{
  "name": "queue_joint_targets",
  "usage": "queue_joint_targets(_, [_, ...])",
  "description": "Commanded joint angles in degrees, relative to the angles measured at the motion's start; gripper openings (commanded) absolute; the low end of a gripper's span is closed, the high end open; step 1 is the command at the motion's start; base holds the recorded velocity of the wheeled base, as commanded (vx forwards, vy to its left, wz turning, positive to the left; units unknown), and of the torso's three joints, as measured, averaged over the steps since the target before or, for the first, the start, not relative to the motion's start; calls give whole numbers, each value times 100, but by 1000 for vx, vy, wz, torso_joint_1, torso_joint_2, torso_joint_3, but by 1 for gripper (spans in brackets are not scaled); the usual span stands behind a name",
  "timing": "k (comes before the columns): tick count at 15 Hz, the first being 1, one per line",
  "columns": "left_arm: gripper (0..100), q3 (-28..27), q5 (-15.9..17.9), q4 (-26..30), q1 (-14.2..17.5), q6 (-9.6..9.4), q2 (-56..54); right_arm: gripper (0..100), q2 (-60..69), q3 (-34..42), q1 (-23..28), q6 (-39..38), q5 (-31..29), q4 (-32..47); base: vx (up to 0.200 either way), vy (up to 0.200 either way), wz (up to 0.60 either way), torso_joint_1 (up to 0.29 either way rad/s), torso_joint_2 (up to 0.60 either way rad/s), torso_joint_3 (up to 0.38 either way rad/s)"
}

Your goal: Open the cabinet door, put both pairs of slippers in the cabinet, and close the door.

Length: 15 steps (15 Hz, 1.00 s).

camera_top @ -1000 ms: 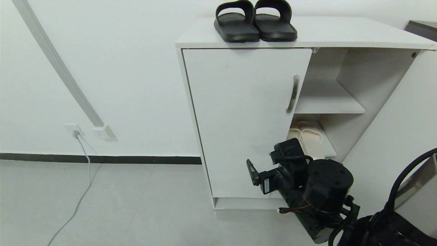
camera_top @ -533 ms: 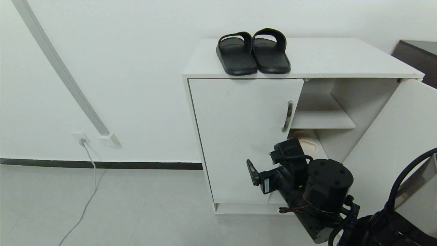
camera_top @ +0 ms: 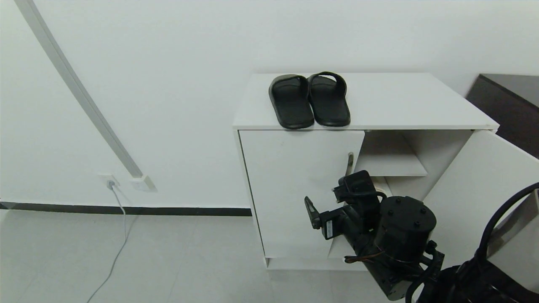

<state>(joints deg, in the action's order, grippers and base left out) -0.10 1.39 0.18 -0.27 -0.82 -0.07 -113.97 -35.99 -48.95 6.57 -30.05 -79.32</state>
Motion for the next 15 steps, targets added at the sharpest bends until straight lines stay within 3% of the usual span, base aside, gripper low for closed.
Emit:
queue_joint_targets(1, [0, 1, 2, -1, 0, -6, 7, 100, -11, 4, -1, 2, -1, 5, 0, 0, 0, 217, -530, -320])
queue_joint_targets(11, [0, 1, 2, -1, 0, 3, 7, 100, -2, 13, -19, 11, -1, -13, 0, 0, 0, 247, -569, -325])
queue_joint_targets(15, [0, 1, 2, -1, 0, 3, 7, 100, 94, 189, -1, 178, 351, -250, 0, 0, 0, 49, -117, -62])
